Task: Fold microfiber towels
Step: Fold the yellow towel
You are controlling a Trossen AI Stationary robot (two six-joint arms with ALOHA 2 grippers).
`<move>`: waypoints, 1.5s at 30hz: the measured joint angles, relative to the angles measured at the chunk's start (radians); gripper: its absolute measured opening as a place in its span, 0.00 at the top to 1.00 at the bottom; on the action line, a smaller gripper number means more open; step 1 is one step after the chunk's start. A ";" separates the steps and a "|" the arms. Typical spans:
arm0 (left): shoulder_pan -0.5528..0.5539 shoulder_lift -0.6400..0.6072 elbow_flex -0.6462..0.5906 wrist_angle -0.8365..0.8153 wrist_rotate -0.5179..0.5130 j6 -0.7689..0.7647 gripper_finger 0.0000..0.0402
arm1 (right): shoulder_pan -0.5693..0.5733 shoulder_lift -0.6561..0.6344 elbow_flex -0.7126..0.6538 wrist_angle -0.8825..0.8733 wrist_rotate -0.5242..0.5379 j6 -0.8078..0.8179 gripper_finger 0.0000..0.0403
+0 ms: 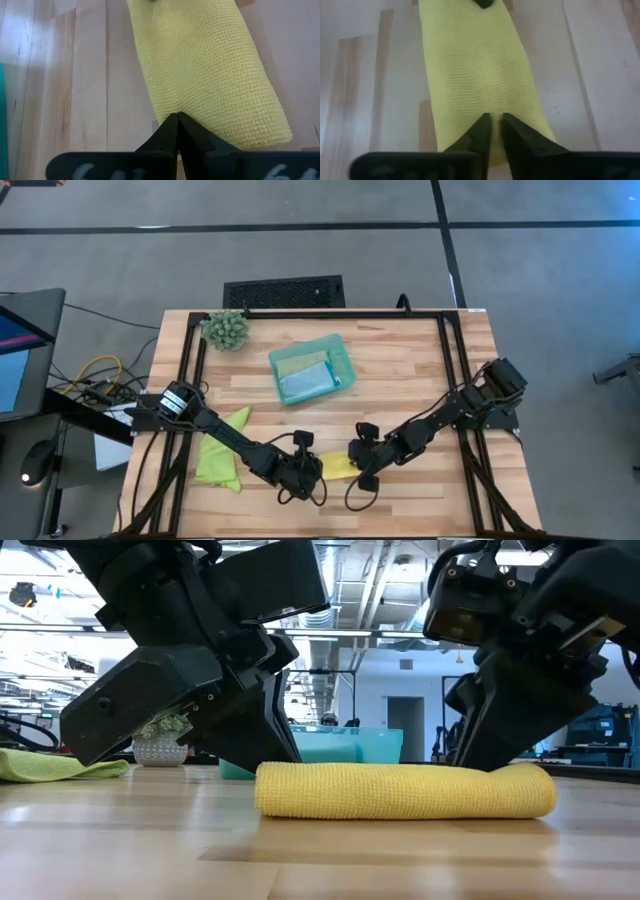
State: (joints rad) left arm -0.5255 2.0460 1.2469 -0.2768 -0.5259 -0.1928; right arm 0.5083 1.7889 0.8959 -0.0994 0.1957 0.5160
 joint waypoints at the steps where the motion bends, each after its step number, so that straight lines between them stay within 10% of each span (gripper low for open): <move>1: 0.000 0.000 0.000 0.000 0.000 0.000 1.00 | 0.000 0.000 0.000 0.000 -0.006 -0.001 0.84; 7: 0.000 0.000 0.000 0.000 0.000 -0.002 1.00 | 0.001 0.000 0.000 0.000 -0.011 -0.022 0.98; 45: -0.002 0.000 0.000 0.002 0.001 0.001 1.00 | 0.080 -0.092 0.000 0.052 0.176 -0.121 0.96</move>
State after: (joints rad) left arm -0.5270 2.0460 1.2465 -0.2745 -0.5251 -0.1916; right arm 0.5888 1.6969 0.8963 -0.0470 0.3714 0.3952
